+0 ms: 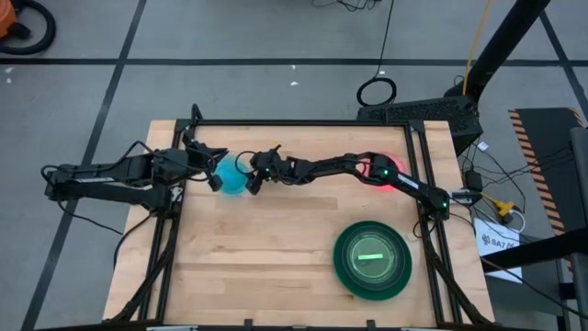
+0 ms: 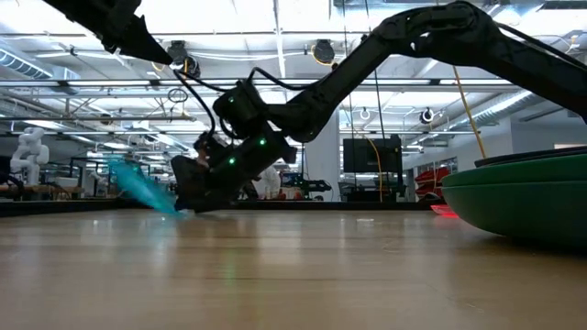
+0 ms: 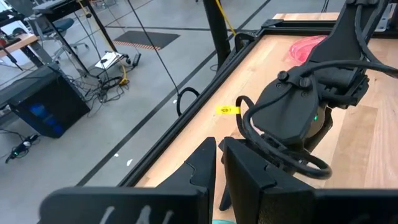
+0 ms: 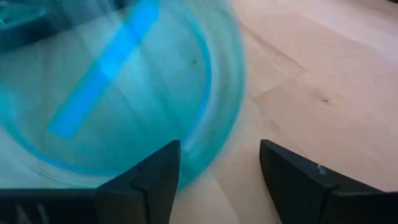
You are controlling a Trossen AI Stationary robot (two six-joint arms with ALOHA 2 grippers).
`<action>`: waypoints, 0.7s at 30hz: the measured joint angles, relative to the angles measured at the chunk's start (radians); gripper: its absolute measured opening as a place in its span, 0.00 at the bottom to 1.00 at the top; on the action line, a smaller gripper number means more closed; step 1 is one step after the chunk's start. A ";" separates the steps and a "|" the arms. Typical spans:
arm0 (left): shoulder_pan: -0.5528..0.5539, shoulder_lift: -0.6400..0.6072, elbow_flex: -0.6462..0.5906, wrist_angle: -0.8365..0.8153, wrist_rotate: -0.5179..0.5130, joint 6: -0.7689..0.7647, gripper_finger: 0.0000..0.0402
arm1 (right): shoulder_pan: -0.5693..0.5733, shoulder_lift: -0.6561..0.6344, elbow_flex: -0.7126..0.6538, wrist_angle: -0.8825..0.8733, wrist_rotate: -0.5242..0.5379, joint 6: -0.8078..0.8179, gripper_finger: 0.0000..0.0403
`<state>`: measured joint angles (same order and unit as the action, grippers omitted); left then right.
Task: Stack plastic plates
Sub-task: Stack the blue plate on top of the light green plate
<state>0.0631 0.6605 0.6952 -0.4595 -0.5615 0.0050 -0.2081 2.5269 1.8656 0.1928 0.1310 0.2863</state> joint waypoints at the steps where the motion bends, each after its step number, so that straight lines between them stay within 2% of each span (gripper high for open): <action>1: 0.000 0.000 0.000 0.000 0.000 0.000 0.10 | 0.000 0.004 0.000 0.006 -0.003 0.004 0.53; 9: 0.000 0.000 0.000 0.000 0.000 -0.001 0.10 | 0.001 0.007 0.000 0.037 -0.059 0.004 0.51; 13: 0.000 0.000 0.000 0.000 0.001 -0.001 0.10 | 0.003 0.008 0.000 0.060 -0.142 -0.028 0.47; 21: 0.000 0.000 0.000 0.000 0.001 -0.001 0.10 | 0.002 0.008 0.000 0.071 -0.141 -0.037 0.39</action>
<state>0.0631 0.6605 0.6952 -0.4591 -0.5610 0.0037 -0.2066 2.5351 1.8652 0.2642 -0.0096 0.2494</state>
